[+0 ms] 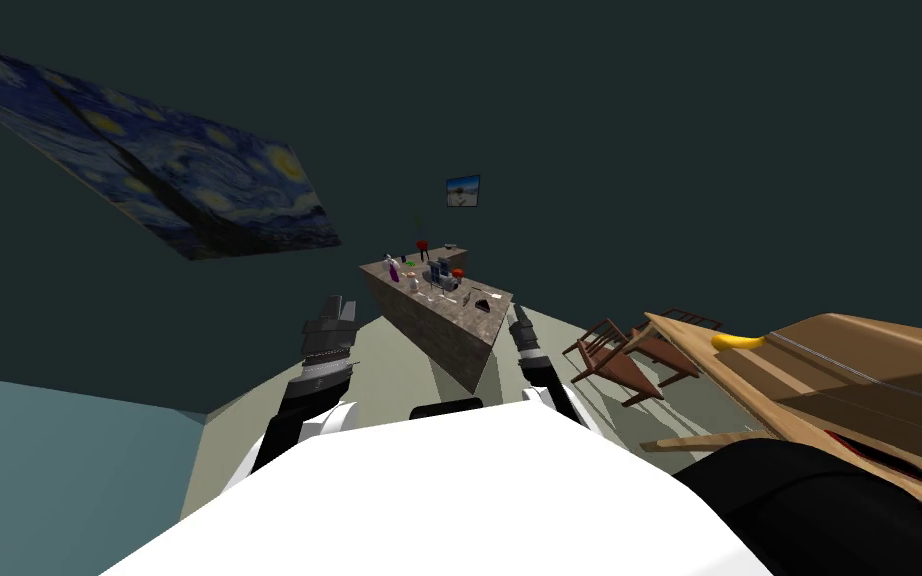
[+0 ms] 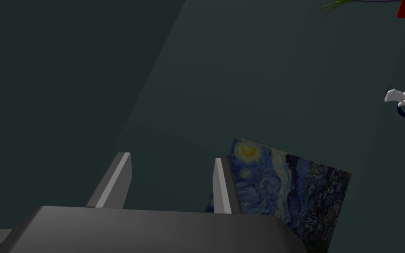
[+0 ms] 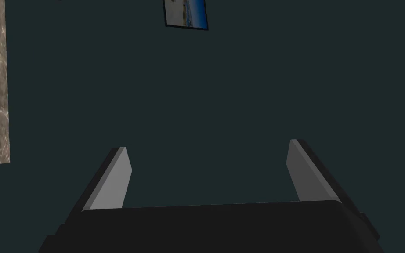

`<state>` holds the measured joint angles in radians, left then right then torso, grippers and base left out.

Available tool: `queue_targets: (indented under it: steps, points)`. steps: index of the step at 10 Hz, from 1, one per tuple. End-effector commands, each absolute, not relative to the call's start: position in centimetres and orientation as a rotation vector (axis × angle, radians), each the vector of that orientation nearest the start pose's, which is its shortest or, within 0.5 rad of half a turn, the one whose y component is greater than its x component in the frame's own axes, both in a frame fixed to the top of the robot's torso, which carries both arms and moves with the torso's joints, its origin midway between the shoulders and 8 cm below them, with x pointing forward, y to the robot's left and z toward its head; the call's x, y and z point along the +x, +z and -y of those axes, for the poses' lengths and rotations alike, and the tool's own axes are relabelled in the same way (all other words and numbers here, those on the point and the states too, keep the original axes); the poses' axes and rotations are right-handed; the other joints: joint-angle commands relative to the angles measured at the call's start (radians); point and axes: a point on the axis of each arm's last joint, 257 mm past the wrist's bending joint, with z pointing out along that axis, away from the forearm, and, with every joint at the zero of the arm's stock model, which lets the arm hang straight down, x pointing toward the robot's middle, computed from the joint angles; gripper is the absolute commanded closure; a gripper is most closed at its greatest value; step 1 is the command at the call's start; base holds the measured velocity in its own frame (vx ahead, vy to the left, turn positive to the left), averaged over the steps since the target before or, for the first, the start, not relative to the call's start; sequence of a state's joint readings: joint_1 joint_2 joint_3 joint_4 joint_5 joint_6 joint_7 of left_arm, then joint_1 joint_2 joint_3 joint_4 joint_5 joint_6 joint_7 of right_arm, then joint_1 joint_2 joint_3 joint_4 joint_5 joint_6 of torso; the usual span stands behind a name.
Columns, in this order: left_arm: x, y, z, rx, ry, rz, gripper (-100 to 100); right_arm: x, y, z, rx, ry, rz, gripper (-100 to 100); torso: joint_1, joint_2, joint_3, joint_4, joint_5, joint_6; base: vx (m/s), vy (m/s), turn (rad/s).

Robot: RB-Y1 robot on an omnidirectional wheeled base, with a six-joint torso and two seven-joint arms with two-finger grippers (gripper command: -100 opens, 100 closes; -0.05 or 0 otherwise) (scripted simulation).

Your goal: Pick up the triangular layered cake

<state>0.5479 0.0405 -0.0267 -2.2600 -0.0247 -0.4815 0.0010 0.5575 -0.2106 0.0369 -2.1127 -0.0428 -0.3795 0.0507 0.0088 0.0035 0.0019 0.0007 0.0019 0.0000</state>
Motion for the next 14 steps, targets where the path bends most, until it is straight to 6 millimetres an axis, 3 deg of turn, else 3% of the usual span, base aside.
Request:
queue_targets:
  steps: [1, 2, 4, 5, 6, 7, 8, 9, 10, 11, 12, 13, 14]
  points:
    - [34.9, -0.5, -27.1, -0.684, -1.280, -0.717, 0, 37.1, -13.7, 27.7, 0.788, 1.144, -1.122, -100, 0.000, 0.000, 0.000, 0.000, 0.000, 0.000, -0.043, 0.185, 0.010]
    - [34.9, -0.5, -27.1, -0.684, -1.280, -0.717, 0, 37.1, -13.7, 27.7, 0.779, 1.142, -1.132, -100, 0.003, 0.000, 0.000, 0.000, 0.001, 0.000, -0.031, 0.139, -0.008]
    - [34.9, -0.5, -27.1, -0.684, -1.280, -0.717, 0, 35.8, -18.4, 28.0, 0.790, 1.082, -1.268, -100, 0.000, -0.001, 0.000, 0.000, 0.000, 0.000, -0.041, 0.151, 0.024]
    - [34.9, -0.5, -27.1, -0.684, -1.280, -0.717, 0, 35.8, -18.5, 28.1, 0.772, 1.078, -1.285, -100, 0.002, 0.000, 0.000, 0.000, 0.001, 0.000, -0.027, 0.123, -0.007]
    - [34.9, -0.5, -27.1, -0.684, -1.280, -0.718, 0, 34.8, -21.0, 28.4, 0.779, 1.044, -1.355, -100, -0.001, -0.001, 0.000, 0.000, 0.000, 0.000, -0.019, 0.124, 0.026]
    - [34.9, -0.5, -27.1, -0.684, -1.280, -0.718, 0, 34.8, -21.0, 28.4, 0.767, 1.042, -1.367, -100, -0.001, -0.002, -0.001, 0.000, 0.000, 0.000, -0.015, 0.101, 0.006]
    - [34.9, -0.5, -27.1, -0.684, -1.280, -0.718, 0, 33.6, -23.5, 28.9, 0.771, 1.006, -1.440, -100, -0.002, -0.002, -0.001, 0.000, 0.000, 0.000, -0.019, 0.136, 0.031]
    - [34.9, -0.5, -27.1, -0.684, -1.280, -0.718, 0, 33.6, -23.5, 28.9, 0.761, 1.003, -1.450, -100, 0.000, -0.002, -0.001, 0.000, 0.000, 0.000, -0.021, 0.117, 0.004]
    - [34.9, -0.5, -27.1, -0.684, -1.280, -0.718, 0, 32.2, -26.0, 29.5, 0.766, 0.965, -1.524, -100, -0.001, -0.002, -0.001, 0.000, 0.000, 0.000, -0.024, 0.114, 0.035]
    - [34.9, -0.5, -27.1, -0.684, -1.280, -0.718, 0, 32.1, -26.0, 29.6, 0.754, 0.962, -1.535, -100, -0.002, -0.001, -0.001, 0.000, 0.000, 0.000, -0.012, 0.101, 0.009]
    - [34.9, -0.5, -27.1, -0.684, -1.280, -0.718, 0, 30.5, -28.4, 30.3, 0.750, 0.922, -1.614, -100, -0.002, -0.002, -0.001, 0.000, 0.000, 0.000, -0.020, 0.122, 0.038]
    - [34.9, -0.5, -27.1, -0.684, -1.280, -0.718, 0, 30.4, -28.5, 30.4, 0.745, 0.919, -1.621, -100, -0.001, -0.002, -0.001, 0.000, 0.000, 0.000, -0.004, 0.109, 0.014]
    - [34.9, -0.5, -27.1, -0.684, -1.280, -0.718, 0, 28.6, -30.8, 31.3, 0.747, 0.877, -1.698, -100, -0.002, -0.003, -0.001, 0.000, 0.000, 0.000, 0.010, 0.126, 0.055]
